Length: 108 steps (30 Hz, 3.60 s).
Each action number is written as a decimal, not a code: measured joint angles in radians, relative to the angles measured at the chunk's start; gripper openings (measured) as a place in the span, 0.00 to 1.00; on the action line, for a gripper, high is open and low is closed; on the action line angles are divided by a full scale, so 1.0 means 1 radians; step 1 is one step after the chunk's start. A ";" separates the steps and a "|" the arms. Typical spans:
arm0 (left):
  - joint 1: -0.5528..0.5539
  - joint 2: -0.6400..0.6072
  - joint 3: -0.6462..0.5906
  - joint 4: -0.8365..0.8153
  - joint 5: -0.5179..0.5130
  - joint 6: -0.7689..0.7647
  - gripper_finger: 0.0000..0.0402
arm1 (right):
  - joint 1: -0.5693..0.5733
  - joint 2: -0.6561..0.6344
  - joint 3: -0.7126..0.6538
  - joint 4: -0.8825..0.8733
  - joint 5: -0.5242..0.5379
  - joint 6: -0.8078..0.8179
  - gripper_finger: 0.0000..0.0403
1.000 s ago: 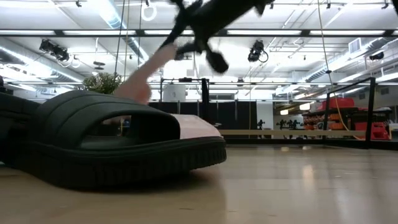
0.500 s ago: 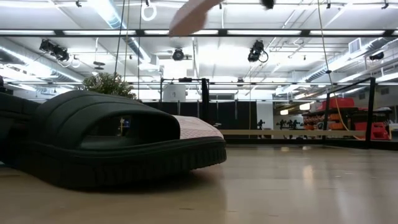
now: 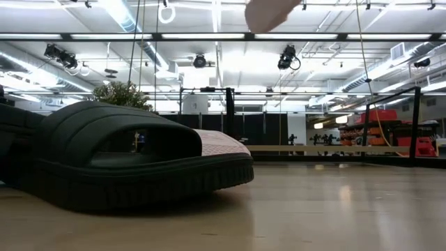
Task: Pick and place slides into the shelf
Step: Put the left pink slide on the shelf
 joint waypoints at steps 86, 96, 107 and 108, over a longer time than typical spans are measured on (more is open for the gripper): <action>0.001 0.332 0.000 0.158 -0.024 -0.031 0.07 | -0.523 -0.165 -0.947 -0.092 -0.268 -0.367 0.14; 0.002 0.332 0.000 0.158 -0.023 -0.031 0.08 | -0.502 -0.165 -0.996 -0.086 -0.326 -0.342 0.14; 0.002 0.332 0.000 0.158 -0.024 -0.032 0.06 | -0.472 -0.166 -0.966 -0.124 -0.205 -0.291 0.14; 0.001 0.332 0.000 0.158 -0.024 -0.032 0.07 | -0.472 -0.166 -0.965 -0.132 -0.206 -0.283 0.14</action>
